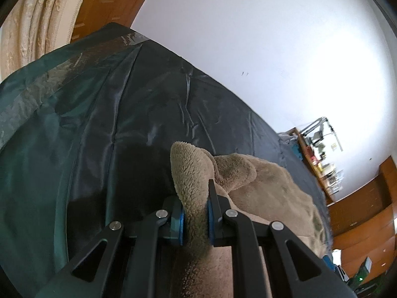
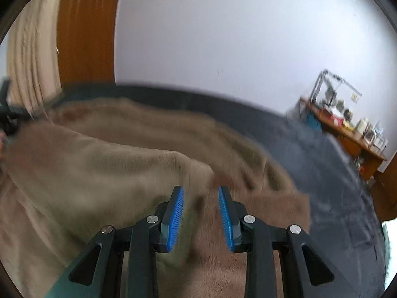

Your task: Fold towel

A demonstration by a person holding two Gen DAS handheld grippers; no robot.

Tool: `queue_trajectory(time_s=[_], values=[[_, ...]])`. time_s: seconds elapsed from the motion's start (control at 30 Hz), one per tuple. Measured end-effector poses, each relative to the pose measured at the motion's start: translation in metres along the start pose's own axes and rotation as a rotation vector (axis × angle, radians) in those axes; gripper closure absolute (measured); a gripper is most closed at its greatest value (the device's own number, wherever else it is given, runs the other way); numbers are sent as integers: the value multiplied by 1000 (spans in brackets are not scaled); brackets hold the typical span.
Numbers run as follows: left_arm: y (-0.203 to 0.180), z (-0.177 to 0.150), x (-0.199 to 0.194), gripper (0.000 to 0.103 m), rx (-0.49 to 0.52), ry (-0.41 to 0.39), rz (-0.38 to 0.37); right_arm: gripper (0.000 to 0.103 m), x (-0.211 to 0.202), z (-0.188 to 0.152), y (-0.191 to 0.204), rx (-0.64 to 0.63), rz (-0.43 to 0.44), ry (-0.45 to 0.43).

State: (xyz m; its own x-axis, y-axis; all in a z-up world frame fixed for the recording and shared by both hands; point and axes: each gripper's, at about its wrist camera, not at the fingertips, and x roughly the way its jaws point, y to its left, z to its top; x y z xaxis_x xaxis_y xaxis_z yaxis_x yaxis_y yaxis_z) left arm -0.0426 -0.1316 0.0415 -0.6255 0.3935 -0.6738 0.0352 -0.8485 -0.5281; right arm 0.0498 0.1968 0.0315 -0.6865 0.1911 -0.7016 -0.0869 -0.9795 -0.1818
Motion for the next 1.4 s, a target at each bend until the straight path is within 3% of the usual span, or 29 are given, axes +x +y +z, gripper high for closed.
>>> queue_trajectory(time_s=[0.1,0.17,0.23,0.3,0.33,0.4,0.5,0.57,0.7,0.77,0.9,0.93,0.97,1.0,1.07,1.27,1.4], values=[[-17,0,4,83,71,-11,100,69,15,-6,-7,38,-24,34],[-22,0,1,80,94,-21,147,43,16,-8,-15,74,-49,45],[-26,1,-5,57,107,-46,204,36,15,-11,-24,107,-71,46],[-24,3,-23,40,104,-121,263,36,6,-14,-31,138,-74,25],[-24,5,-34,36,101,-159,274,36,2,-15,-33,150,-70,16],[-26,4,-53,33,103,-212,244,36,-10,-20,-37,187,-6,-4],[-37,-2,-69,25,140,-235,122,36,-21,-27,-34,199,81,-15],[-44,-7,-79,24,164,-250,41,36,-27,-31,-28,190,133,-15],[-69,-28,-74,24,307,-159,-70,36,-38,-39,-11,136,216,-14],[-85,-39,-62,24,375,-99,-81,36,-42,-40,4,45,221,-13],[-106,-65,-36,24,508,-9,-21,36,-32,-38,21,-27,228,22],[-106,-70,-29,24,526,11,-4,38,-27,-38,21,-34,229,26],[-108,-74,-22,24,538,28,11,54,-20,-38,23,-39,228,37],[-110,-78,-15,24,545,50,30,63,-17,-38,22,-34,222,38],[-108,-82,-7,24,540,79,65,73,-12,-39,19,-22,211,37],[-103,-84,-11,23,519,89,58,77,-51,-44,6,9,154,-82],[-105,-83,-5,22,543,97,72,77,-60,-58,13,-26,127,-72]])
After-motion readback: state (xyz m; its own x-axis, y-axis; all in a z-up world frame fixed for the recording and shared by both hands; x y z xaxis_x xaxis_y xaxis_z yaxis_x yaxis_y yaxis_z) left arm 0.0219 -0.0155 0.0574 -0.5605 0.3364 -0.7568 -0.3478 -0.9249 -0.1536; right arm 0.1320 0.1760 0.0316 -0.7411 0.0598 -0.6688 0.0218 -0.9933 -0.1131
